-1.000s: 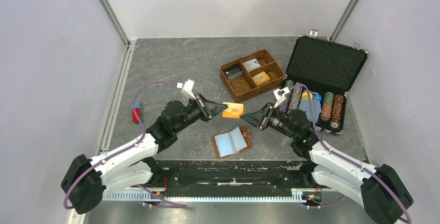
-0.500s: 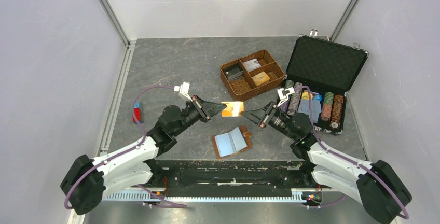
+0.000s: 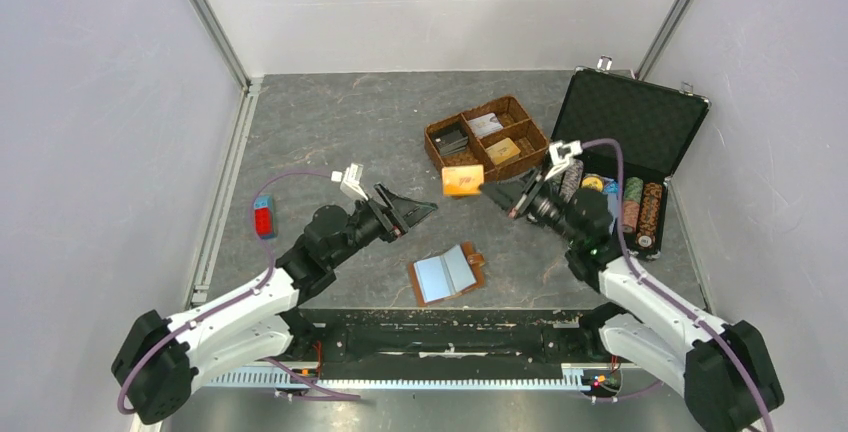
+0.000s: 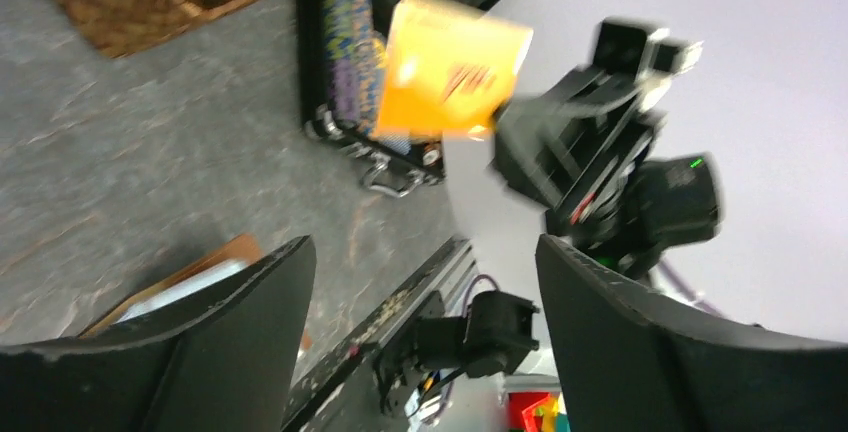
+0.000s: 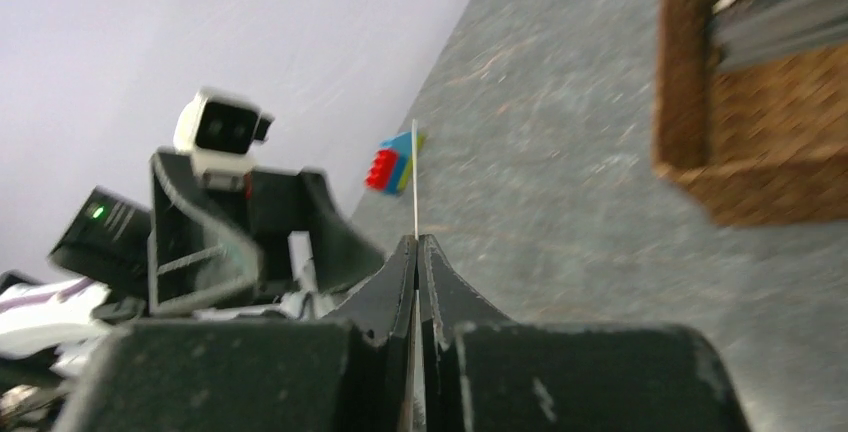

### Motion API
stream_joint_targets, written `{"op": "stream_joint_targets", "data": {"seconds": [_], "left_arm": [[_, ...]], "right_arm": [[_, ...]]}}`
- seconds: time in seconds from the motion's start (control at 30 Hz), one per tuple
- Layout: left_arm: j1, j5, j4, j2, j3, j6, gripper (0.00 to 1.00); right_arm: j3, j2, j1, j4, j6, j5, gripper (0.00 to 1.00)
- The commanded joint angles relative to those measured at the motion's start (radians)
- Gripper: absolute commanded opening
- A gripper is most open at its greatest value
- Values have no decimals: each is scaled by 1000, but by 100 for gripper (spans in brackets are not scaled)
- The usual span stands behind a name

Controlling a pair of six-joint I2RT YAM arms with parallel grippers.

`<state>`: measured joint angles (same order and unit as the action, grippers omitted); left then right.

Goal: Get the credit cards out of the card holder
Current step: Place the credit card in the storage box.

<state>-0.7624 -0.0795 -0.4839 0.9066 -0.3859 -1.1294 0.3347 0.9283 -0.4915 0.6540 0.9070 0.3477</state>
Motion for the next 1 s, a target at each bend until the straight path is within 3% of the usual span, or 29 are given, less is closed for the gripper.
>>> {"op": "stream_joint_targets", "data": {"seconds": [0.0,0.07,0.17,0.43,0.73,0.97], "left_arm": [[2,63,343,-93,-117,156,93],[2,76,469,-117,-170,244,100],[2,144,660,-123,-256,365,100],[2,231,981,-142,-387,614,100],[1,232,1124,-163,-453,708,100],[1,283,1088,-240,-410,703,100]], "right_arm": [[229,49,148,-325,-323,185,0],[317,104,213,-420,-407,268,0],[437,187,297,-554,-524,348,0],[752,422,413,-882,-770,345,0],[941,661,448,-1019,-879,288,0],[1081,812,460,-1060,-891,266,0]]}}
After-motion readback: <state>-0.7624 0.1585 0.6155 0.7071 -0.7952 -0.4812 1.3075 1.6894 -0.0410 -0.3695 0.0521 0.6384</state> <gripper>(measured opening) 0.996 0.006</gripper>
